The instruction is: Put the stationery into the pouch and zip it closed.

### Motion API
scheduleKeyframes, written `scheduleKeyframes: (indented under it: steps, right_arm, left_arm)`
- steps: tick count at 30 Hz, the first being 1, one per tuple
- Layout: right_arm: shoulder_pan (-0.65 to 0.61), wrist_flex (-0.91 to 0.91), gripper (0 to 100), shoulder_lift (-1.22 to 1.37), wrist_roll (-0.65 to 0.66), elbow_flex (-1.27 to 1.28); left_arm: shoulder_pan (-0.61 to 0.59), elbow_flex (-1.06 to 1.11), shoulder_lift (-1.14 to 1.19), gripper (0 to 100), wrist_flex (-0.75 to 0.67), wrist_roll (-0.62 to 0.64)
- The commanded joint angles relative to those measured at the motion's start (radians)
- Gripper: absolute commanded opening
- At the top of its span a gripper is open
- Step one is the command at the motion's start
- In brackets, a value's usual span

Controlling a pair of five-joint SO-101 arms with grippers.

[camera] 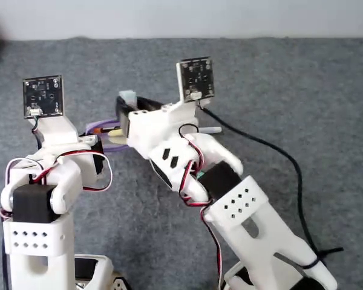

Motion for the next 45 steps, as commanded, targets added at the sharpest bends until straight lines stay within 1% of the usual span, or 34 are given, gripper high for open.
scheduleKeyframes:
  steps: [1, 6, 12, 14, 16, 18, 19, 20, 22, 25, 26, 28, 30, 38, 40, 43, 45]
  right_arm:
    - [-0.03, -0.068, 0.8, -0.022, -0.009, -0.003]
    - [-0.041, -0.073, 0.8, -0.018, -0.009, 0.069]
    - [-0.038, -0.074, 1.5, -0.025, -0.009, 0.143]
    - [-0.038, -0.073, 5.3, -0.03, -0.009, 0.15]
    - [-0.038, -0.065, 12.8, -0.033, -0.005, 0.147]
    - [-0.039, -0.065, 20.0, -0.047, 0.037, 0.147]
    - [-0.041, -0.065, 21.4, -0.056, 0.06, 0.147]
    - [-0.042, -0.074, 20.6, -0.062, 0.075, 0.147]
    - [-0.042, -0.09, 15.8, -0.07, 0.1, 0.146]
    - [-0.036, -0.133, 2.0, -0.068, 0.14, 0.149]
    - [-0.036, -0.154, 0.1, -0.067, 0.155, 0.152]
    - [-0.036, -0.202, 3.1, -0.067, 0.173, 0.167]
    - [-0.036, -0.266, 0.2, -0.067, 0.195, 0.19]
    - [-0.041, -0.501, 0.7, -0.077, 0.272, 0.373]
    - [-0.038, -0.601, 0.7, -0.079, 0.313, 0.442]
    - [-0.039, -0.826, 0.8, -0.079, 0.396, 0.539]
    - [-0.042, -0.932, 0.8, -0.071, 0.442, 0.577]
  left_arm:
    - [0.003, -0.015, -0.006, 1, -0.009, 0.012]
    - [0.003, -0.016, -0.005, 1, -0.037, 0.012]
    - [0.003, -0.021, 0.0, 1, -0.038, 0.012]
    - [0.003, -0.021, 0.0, 1, -0.038, 0.012]
    - [0.003, -0.021, 0.0, 1, -0.038, 0.012]
    - [0.003, -0.021, 0.0, 1, -0.038, 0.012]
    - [0.003, -0.021, 0.0, 1, -0.038, 0.012]
    - [0.003, -0.019, 0.0, 1, -0.038, 0.012]
    - [0.003, -0.019, 0.0, 1, -0.038, 0.012]
    - [0.003, -0.019, 0.0, 1, -0.038, 0.025]
    - [0.003, -0.019, 0.0, 1, -0.038, 0.04]
    - [0.003, -0.019, 0.0, 1, -0.038, 0.051]
    - [0.003, -0.019, 0.0, 1, -0.038, 0.051]
    - [0.003, -0.019, 0.0, 1, -0.038, 0.052]
    - [0.003, -0.019, 0.0, 1, -0.037, 0.052]
    - [0.003, -0.019, 0.0, 1, -0.037, 0.052]
    - [0.003, -0.019, 0.0, 1, -0.037, 0.054]
